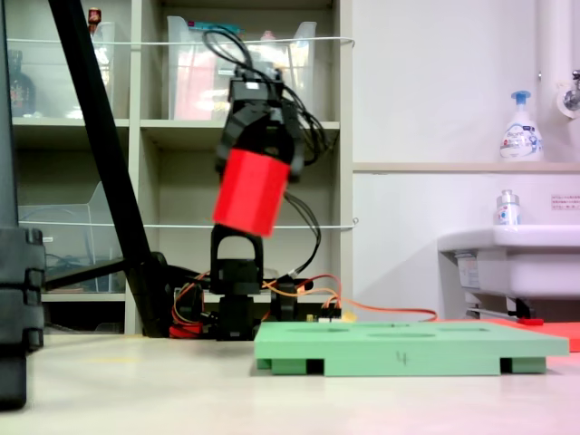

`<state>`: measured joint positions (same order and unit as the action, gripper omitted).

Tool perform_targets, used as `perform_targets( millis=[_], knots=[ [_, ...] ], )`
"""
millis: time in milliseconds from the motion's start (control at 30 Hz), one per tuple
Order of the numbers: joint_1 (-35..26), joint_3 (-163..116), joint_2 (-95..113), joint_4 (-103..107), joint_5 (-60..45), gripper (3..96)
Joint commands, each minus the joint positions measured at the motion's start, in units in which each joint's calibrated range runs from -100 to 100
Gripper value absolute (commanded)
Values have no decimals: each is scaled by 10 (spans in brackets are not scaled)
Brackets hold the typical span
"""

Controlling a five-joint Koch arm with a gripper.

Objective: Put the octagonal pillar block into the corresponding hole

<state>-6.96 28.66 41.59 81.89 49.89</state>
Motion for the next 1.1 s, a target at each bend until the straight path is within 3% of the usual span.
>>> perform_targets(
  millis=[33,1100],
  knots=[
    [-17,37,2,-84,6,336],
    [-69,-146,-28,-223,67,336]
  ],
)
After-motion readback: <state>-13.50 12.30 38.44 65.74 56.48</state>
